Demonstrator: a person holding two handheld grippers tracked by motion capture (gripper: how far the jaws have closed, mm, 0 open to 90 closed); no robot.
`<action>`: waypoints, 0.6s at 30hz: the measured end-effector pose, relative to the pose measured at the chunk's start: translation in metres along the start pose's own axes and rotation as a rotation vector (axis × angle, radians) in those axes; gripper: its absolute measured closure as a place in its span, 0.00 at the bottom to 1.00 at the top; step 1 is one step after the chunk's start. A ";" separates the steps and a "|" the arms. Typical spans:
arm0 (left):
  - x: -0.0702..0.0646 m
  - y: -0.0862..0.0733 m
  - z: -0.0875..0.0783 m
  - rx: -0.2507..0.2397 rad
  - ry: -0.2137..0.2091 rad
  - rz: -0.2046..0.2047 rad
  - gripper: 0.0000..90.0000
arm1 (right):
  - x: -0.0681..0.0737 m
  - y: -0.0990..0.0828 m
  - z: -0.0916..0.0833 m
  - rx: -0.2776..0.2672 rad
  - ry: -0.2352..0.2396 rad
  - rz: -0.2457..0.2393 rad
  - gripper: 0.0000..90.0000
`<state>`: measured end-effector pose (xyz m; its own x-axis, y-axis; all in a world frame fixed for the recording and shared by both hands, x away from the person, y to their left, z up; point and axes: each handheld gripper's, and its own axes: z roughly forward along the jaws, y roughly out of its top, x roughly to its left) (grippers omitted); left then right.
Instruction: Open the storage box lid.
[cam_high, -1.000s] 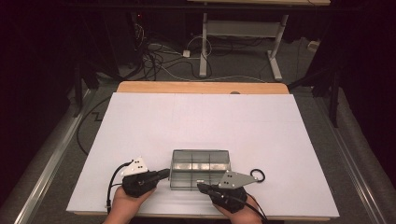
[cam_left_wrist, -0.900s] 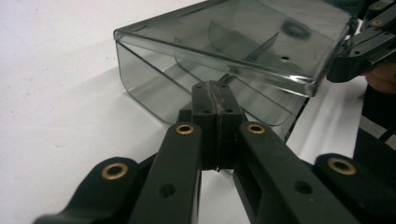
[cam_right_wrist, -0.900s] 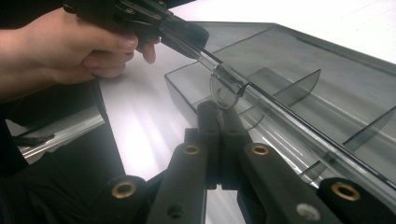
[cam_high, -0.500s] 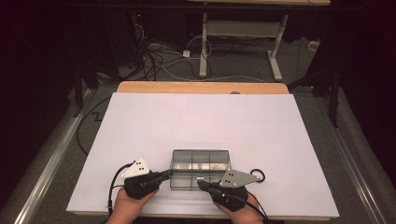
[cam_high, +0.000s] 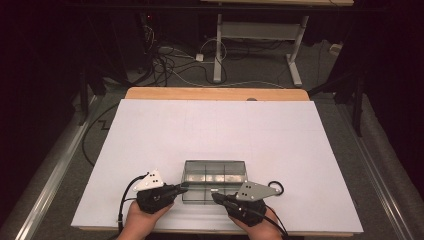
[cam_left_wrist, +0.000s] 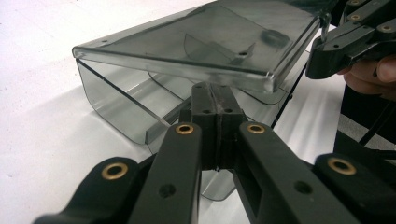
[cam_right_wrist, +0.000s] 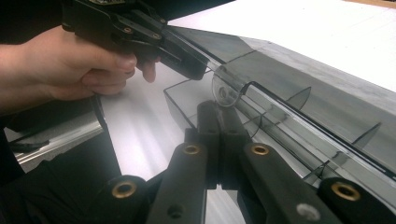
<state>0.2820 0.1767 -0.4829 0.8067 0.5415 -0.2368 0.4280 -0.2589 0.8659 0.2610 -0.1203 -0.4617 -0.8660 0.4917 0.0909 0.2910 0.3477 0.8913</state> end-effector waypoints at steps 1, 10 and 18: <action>0.000 0.000 0.000 -0.001 0.002 0.000 0.97 | 0.000 0.000 0.000 0.002 0.000 -0.003 1.00; 0.000 0.003 0.000 -0.012 0.002 0.006 0.97 | 0.000 -0.002 0.000 0.005 -0.003 -0.004 1.00; 0.000 0.004 -0.001 -0.017 0.001 0.010 0.97 | -0.001 -0.005 -0.003 0.022 -0.019 -0.013 1.00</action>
<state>0.2840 0.1765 -0.4788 0.8106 0.5398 -0.2272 0.4124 -0.2507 0.8758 0.2596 -0.1249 -0.4653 -0.8619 0.5021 0.0712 0.2892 0.3714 0.8823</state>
